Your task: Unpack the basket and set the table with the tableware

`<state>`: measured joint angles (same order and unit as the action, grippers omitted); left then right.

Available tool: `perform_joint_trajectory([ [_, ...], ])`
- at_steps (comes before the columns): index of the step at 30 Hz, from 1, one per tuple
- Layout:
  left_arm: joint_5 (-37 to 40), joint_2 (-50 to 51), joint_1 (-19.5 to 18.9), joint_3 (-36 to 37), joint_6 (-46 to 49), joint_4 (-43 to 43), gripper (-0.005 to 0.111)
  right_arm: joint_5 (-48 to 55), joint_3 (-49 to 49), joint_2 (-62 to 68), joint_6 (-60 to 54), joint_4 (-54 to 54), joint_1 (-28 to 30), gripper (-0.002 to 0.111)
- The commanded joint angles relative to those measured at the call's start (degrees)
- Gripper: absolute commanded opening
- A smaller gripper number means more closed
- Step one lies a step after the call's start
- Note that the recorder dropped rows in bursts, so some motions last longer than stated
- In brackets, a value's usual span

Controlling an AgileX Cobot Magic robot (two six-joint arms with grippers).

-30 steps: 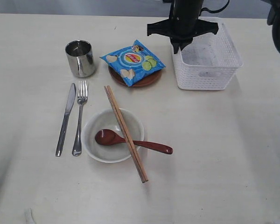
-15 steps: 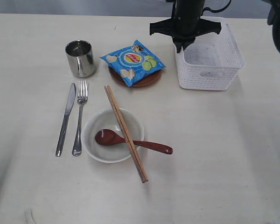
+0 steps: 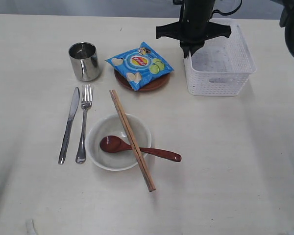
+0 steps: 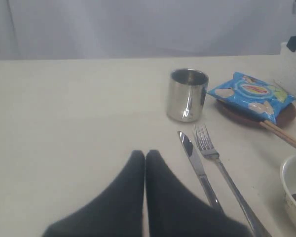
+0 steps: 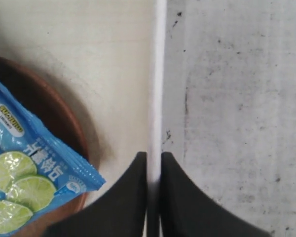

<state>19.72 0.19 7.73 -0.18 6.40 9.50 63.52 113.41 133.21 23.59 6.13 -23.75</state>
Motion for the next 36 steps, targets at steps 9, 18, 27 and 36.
perform_joint_trajectory([
  [9, -0.1, -0.2, 0.4, 0.2, 0.0, -0.2, 0.0, -0.4, -0.1, -1.7, -1.0, -1.8, 0.3, 0.044],
  [18, -0.1, -0.2, 0.4, 0.2, 0.0, -0.2, 0.0, 1.2, -0.1, -11.5, -8.7, 3.0, 0.3, 0.038],
  [27, -0.1, -0.2, 0.4, 0.2, 0.0, -0.2, 0.0, -3.0, -4.3, -22.5, -13.9, 1.1, 0.3, -0.001],
  [36, -0.1, -0.2, 0.4, 0.2, 0.0, -0.2, 0.0, -38.2, -41.6, -46.0, -29.2, -11.4, 0.2, -0.001],
])
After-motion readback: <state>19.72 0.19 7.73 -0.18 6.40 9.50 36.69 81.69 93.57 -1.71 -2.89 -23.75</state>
